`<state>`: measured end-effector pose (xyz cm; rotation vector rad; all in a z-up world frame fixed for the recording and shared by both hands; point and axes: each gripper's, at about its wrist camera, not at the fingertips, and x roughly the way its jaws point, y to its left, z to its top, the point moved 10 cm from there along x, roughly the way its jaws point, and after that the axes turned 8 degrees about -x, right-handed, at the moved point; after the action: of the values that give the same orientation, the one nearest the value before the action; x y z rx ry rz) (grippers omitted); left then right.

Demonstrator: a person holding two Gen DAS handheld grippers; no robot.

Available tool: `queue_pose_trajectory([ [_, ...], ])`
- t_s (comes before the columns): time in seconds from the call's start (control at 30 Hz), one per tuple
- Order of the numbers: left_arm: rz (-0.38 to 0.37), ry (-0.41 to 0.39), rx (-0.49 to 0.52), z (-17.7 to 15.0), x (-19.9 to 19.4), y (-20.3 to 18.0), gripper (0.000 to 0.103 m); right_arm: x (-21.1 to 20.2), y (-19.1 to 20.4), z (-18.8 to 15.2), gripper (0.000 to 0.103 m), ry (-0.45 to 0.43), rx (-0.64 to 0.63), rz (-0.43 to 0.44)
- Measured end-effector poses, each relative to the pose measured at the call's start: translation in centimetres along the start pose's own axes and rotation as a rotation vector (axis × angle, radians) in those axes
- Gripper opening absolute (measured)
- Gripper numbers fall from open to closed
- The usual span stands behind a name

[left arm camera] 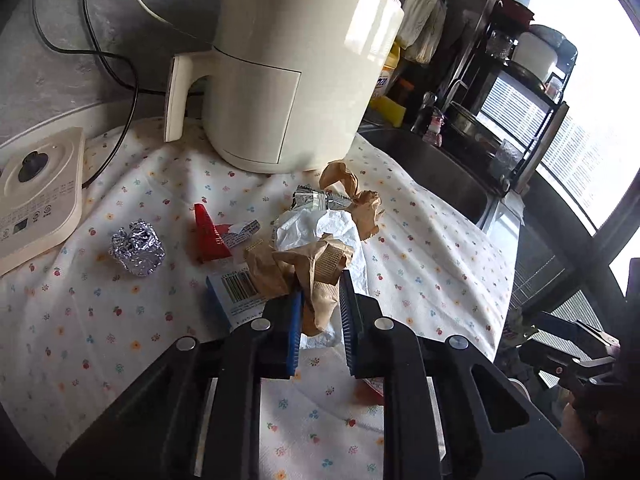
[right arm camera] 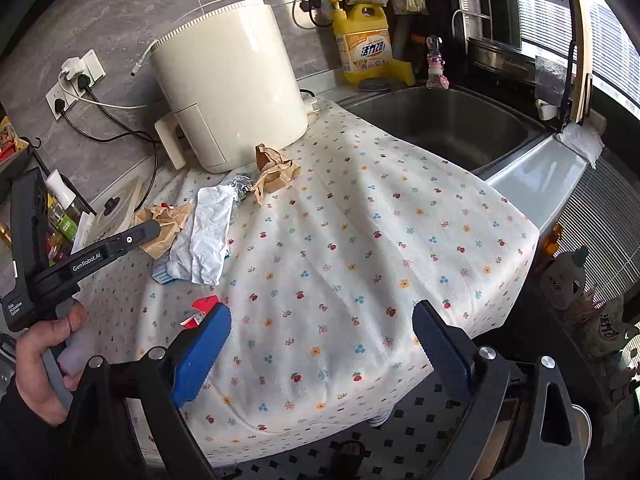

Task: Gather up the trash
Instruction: 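Close the left tool on the brown paper bag while the right tool reaches the red packet, then close the right tool on the red paper packet while the left tool holds the bag, then carry the brown paper bag and red packet with both tools over the bin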

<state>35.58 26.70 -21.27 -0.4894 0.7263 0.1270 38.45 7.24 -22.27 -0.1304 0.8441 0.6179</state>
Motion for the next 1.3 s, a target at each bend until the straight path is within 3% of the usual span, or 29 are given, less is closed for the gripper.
queue_pose_trajectory([
  [0.3,0.082,-0.067,-0.126,-1.2,-5.4,6.3,0.018,4.3,8.2,-0.3,0.083,0.075,-0.18,0.13],
  [0.43,0.124,-0.088,-0.165,-2.2,-7.7,8.8,0.018,6.3,10.5,-0.7,0.08,0.101,-0.249,0.132],
  [0.53,0.169,-0.101,-0.195,-3.2,-9.4,10.4,0.018,7.3,11.5,-0.4,0.076,0.077,-0.348,0.08],
  [0.63,0.202,-0.133,-0.237,-4.0,-11.5,11.6,0.018,8.6,12.4,-1.0,0.052,0.128,-0.371,0.122],
  [0.67,0.211,-0.144,-0.25,-4.2,-12.1,11.9,0.018,9.0,12.5,-1.2,0.032,0.153,-0.375,0.129],
  [0.7,0.218,-0.154,-0.264,-4.6,-12.7,12.1,0.018,9.1,12.5,-1.3,0.027,0.159,-0.384,0.126],
  [0.9,0.242,-0.205,-0.308,-5.8,-15.7,11.3,0.018,7.6,13.0,-0.8,0.022,0.135,-0.426,0.144],
  [1.07,0.242,-0.233,-0.289,-6.4,-16.5,9.1,0.018,5.6,11.9,-0.3,0.022,0.1,-0.424,0.151],
  [1.3,0.213,-0.207,-0.285,-8.1,-15.7,5.0,0.018,2.1,8.0,-1.5,0.022,0.077,-0.385,0.148],
])
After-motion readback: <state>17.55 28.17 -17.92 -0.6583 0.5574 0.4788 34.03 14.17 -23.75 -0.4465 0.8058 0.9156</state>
